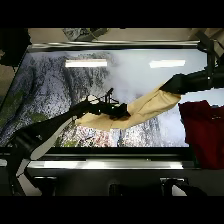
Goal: Fold the shirts.
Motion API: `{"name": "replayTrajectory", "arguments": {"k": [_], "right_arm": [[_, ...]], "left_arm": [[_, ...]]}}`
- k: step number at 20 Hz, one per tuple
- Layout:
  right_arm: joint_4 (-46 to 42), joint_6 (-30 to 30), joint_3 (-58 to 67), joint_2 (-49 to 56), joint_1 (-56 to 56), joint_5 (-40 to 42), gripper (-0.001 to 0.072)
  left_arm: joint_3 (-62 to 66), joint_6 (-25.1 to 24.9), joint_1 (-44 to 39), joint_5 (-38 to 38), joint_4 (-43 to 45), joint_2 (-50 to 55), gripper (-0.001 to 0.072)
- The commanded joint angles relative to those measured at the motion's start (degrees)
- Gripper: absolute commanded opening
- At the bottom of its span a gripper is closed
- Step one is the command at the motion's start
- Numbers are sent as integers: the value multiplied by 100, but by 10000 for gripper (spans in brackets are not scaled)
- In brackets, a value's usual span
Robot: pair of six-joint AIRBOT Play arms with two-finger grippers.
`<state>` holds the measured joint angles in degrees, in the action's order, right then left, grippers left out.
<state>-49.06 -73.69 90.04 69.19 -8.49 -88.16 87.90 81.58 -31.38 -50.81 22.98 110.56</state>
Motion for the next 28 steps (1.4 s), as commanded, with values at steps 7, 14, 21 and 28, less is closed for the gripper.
{"name": "replayTrajectory", "arguments": {"k": [7, 14, 21, 28], "right_arm": [[297, -417, 17, 1005, 1967, 1816, 41], [1644, -531, 17, 2708, 3436, 3755, 42], [2551, -168, 17, 3578, 3945, 4732, 664], [-402, -151, 17, 2627, 1971, 1674, 666]], "left_arm": [[98, -232, 2424, -1335, 2970, -2090, 30], [94, -350, 4089, -1641, 3126, -3252, 30], [-531, -590, 4022, -1775, 3130, -3250, 31], [-916, -820, 4223, -1757, 3156, -3244, 31]]}}
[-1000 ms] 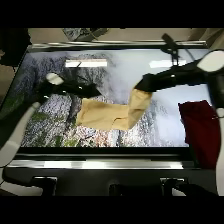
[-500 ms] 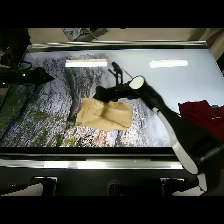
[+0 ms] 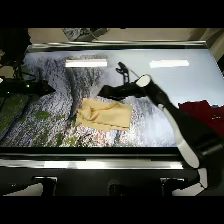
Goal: Fold the shirts.
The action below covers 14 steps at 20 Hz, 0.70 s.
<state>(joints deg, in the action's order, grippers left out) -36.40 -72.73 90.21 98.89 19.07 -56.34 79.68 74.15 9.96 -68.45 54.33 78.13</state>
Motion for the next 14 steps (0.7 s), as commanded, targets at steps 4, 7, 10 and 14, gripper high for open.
{"name": "replayTrajectory", "arguments": {"k": [4, 7, 10, 14], "right_arm": [[-3274, -981, -605, -393, -1388, -2503, 624], [-1974, -876, -1351, -234, -1285, -1285, 623], [-1290, -726, -1460, 179, -1152, -778, 579], [-485, -514, -1460, 511, -964, -516, 377]], "left_arm": [[-94, -94, 136, 11, 15, 2, 31], [-94, -92, 122, 9, 11, 2, 31], [-94, -96, 92, 7, 11, 0, 31], [-94, -96, 92, 11, 11, 2, 31]]}}
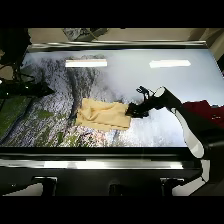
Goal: Fold the shirts.
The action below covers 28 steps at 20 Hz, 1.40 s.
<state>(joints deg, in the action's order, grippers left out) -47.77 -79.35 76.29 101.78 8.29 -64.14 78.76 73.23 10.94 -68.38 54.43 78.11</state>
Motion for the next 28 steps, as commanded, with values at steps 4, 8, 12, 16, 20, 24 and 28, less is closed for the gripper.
{"name": "replayTrajectory", "arguments": {"k": [4, 8, 12, 16, 20, 24, 28], "right_arm": [[1198, 1495, 90, -76, -4, -282, 41], [332, 1128, 1283, -1082, -752, -1349, 41], [-332, 428, 2522, -1912, -2124, -2170, 41], [-334, 341, 2942, -2083, -3595, -2979, 41], [-326, 264, 2970, -2090, -4664, -3058, 41], [-282, 153, 3130, -2107, -5333, -2911, 41], [-249, -175, 3591, -2107, -5827, -2621, 41]], "left_arm": [[-2, -4, -7, 26, 2, 4, 31], [-2, -92, -7, 33, 2, 7, 31], [-2, -92, -7, 39, 2, 7, 31], [-2, -92, -7, 44, 0, 24, 31], [-2, -92, -7, 44, 0, 31, 32], [-2, -90, -7, 44, 0, 31, 32], [-2, -90, -7, 44, 0, 31, 32]]}}
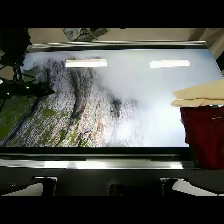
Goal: Fold the shirts.
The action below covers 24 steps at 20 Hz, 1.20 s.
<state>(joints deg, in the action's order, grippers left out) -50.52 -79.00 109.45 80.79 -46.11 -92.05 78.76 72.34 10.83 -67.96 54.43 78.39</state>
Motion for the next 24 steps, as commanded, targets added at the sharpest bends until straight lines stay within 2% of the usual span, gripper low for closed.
{"name": "replayTrajectory", "arguments": {"k": [1, 4, 7, 10, 16, 19, 22, 23, 24], "right_arm": [[26, -227, 382, -9, -501, 81, 41], [-66, -267, 452, -50, -883, -570, 41], [-1113, -118, 431, -101, -1161, -1399, 41], [-2065, 59, -195, -431, -1108, -1399, 42], [-4144, 621, -3504, -1580, -1108, -1346, 42], [-4183, 662, -4354, -1757, -1108, -721, 42], [-4328, 750, -4411, -1757, -1108, -658, 43], [-4325, 748, -4411, -1757, -1108, -656, 58], [-4323, 761, -4406, -1757, -1108, -612, 292]], "left_arm": [[-2, 0, 4, 2, 2, 2, 32], [-2, -2, 4, 2, 0, 2, 32], [-2, -44, 4, -2, 0, 2, 32], [-2, -44, 4, -17, 0, 2, 32], [-2, -39, 2, -20, -20, 2, 32], [-2, -42, 2, -17, -170, 2, 32], [0, -39, 4, -17, -190, 2, 32], [0, -39, 4, -17, -192, 2, 32], [0, -39, 4, -20, -192, 0, 32]]}}
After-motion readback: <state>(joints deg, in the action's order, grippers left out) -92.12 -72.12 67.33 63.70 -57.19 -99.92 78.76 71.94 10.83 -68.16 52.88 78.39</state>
